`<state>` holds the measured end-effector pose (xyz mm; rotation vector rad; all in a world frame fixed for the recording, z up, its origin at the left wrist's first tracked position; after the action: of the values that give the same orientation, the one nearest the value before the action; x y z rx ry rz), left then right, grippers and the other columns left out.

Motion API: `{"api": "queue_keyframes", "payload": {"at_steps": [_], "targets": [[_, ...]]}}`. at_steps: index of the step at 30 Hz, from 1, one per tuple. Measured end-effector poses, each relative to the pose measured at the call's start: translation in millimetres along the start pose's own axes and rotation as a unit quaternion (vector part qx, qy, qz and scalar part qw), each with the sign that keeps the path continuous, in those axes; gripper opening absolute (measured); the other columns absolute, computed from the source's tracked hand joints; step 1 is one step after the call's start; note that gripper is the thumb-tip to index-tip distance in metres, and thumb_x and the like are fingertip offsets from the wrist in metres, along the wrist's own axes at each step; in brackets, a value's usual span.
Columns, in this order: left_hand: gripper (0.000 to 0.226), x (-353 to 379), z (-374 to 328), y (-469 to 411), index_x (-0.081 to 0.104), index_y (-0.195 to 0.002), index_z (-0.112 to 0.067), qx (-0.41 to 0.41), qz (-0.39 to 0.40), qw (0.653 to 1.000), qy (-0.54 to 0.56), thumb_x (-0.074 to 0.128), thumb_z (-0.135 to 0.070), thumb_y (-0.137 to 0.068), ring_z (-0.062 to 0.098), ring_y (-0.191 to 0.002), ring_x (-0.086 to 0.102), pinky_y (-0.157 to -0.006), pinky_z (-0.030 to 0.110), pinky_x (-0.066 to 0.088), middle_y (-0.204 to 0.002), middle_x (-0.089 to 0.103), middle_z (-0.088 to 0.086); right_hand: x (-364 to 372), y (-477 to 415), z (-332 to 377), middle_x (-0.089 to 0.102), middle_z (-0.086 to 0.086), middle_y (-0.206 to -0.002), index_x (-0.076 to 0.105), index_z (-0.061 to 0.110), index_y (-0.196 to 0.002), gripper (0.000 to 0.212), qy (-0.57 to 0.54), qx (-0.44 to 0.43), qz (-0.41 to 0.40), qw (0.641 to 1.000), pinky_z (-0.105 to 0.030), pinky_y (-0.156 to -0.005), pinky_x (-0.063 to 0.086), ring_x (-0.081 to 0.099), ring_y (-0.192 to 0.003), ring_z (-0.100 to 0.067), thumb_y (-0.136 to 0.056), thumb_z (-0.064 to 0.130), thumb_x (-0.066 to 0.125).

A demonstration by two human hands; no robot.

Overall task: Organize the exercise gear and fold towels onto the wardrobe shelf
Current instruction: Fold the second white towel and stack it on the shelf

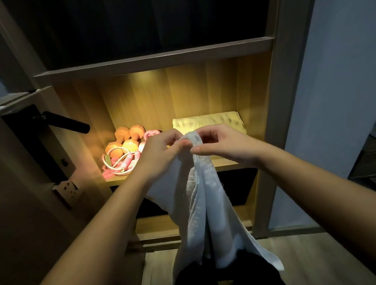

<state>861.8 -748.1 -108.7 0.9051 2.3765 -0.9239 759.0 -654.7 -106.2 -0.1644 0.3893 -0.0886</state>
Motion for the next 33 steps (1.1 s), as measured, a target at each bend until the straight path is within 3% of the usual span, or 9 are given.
{"api": "queue_keyframes", "payload": {"at_steps": [3,9,12,15,18,21,23,26,33], "targets": [[0.028,-4,-3,-19,0.056,-0.066,-0.026,-0.004,-0.01,1.0,0.009,0.063,-0.044,-0.085,-0.001,-0.056,0.041,-0.052,0.018,0.03,-0.059,0.051,-0.013,-12,-8,8,0.073,-0.007,-0.103,0.07,0.013,-0.109,0.023,0.008,-0.011,-0.038,0.999,-0.025,-0.085,0.056,0.069,-0.096,-0.017,-0.087,0.008,0.07],[0.034,-21,-30,-63,0.054,-0.065,-0.019,0.03,-0.017,0.999,-0.035,0.066,-0.041,-0.087,-0.001,-0.051,0.037,-0.048,0.015,0.03,-0.059,0.047,-0.009,-41,-24,43,0.07,-0.012,-0.103,0.069,0.009,-0.108,0.025,0.041,-0.038,-0.088,0.995,-0.034,-0.087,0.055,0.068,-0.096,-0.023,-0.087,-0.004,0.064],[0.031,-38,-46,-78,0.06,-0.079,-0.022,0.057,-0.014,0.997,-0.042,0.063,-0.052,-0.085,0.0,-0.059,0.048,-0.054,0.015,0.039,-0.069,0.056,-0.01,-60,-33,74,0.069,-0.013,-0.106,0.068,0.009,-0.111,0.023,0.075,-0.076,-0.114,0.988,-0.032,-0.086,0.058,0.067,-0.1,-0.023,-0.09,0.001,0.063],[0.025,-58,-44,-90,0.06,-0.096,-0.029,0.035,0.027,0.994,-0.101,0.071,-0.047,-0.081,0.004,-0.081,0.06,-0.069,0.026,0.054,-0.087,0.061,-0.012,-90,-45,109,0.067,-0.006,-0.101,0.067,0.016,-0.104,0.019,0.079,-0.121,-0.156,0.977,-0.026,-0.079,0.058,0.066,-0.096,-0.017,-0.091,0.003,0.062],[0.015,-94,-42,-111,0.064,-0.086,-0.025,-0.011,-0.006,0.983,-0.186,0.073,-0.037,-0.082,0.015,-0.082,0.063,-0.066,0.032,0.052,-0.082,0.062,-0.008,-127,-67,142,0.065,-0.006,-0.104,0.065,0.01,-0.111,0.019,0.211,-0.138,-0.222,0.942,-0.032,-0.084,0.058,0.063,-0.098,-0.019,-0.093,0.007,0.059],[0.014,-127,-73,-135,0.06,-0.083,-0.026,0.0,-0.07,0.958,-0.279,0.066,-0.038,-0.083,0.017,-0.078,0.061,-0.061,0.034,0.049,-0.079,0.06,-0.009,-153,-88,169,0.062,-0.01,-0.112,0.06,0.005,-0.117,0.024,0.333,-0.13,-0.29,0.888,-0.036,-0.09,0.051,0.058,-0.102,-0.021,-0.095,0.008,0.051],[0.014,-142,-101,-148,0.053,-0.079,-0.03,0.014,-0.111,0.939,-0.324,0.062,-0.04,-0.084,0.017,-0.074,0.056,-0.054,0.029,0.037,-0.075,0.055,-0.012,-164,-90,185,0.058,-0.007,-0.111,0.055,0.007,-0.12,0.024,0.311,-0.139,-0.331,0.88,-0.028,-0.081,0.049,0.055,-0.098,-0.016,-0.097,0.009,0.046],[0.016,-157,-134,-157,0.047,-0.085,-0.032,0.033,-0.125,0.92,-0.37,0.06,-0.038,-0.089,0.023,-0.078,0.053,-0.061,0.032,0.034,-0.082,0.054,-0.006,-176,-84,202,0.052,-0.001,-0.107,0.05,0.009,-0.121,0.023,0.277,-0.15,-0.35,0.882,-0.014,-0.065,0.039,0.049,-0.087,-0.006,-0.1,0.012,0.041],[0.011,-164,-170,-131,0.053,-0.092,-0.03,0.046,-0.101,0.915,-0.387,0.061,-0.038,-0.09,0.025,-0.081,0.056,-0.062,0.034,0.037,-0.089,0.059,-0.002,-171,-51,216,0.049,0.006,-0.092,0.047,0.013,-0.104,0.008,0.246,-0.154,-0.32,0.902,-0.017,-0.061,0.038,0.046,-0.077,-0.003,-0.097,0.012,0.043]]}}
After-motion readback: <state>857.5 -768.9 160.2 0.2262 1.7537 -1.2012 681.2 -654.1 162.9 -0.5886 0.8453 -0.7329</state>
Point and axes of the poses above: each hand's wrist, its own y-axis away from the middle knuckle, its own x-axis out of the palm, z = x × y, the point moved 8 cm from there along -y, towards the middle knuckle
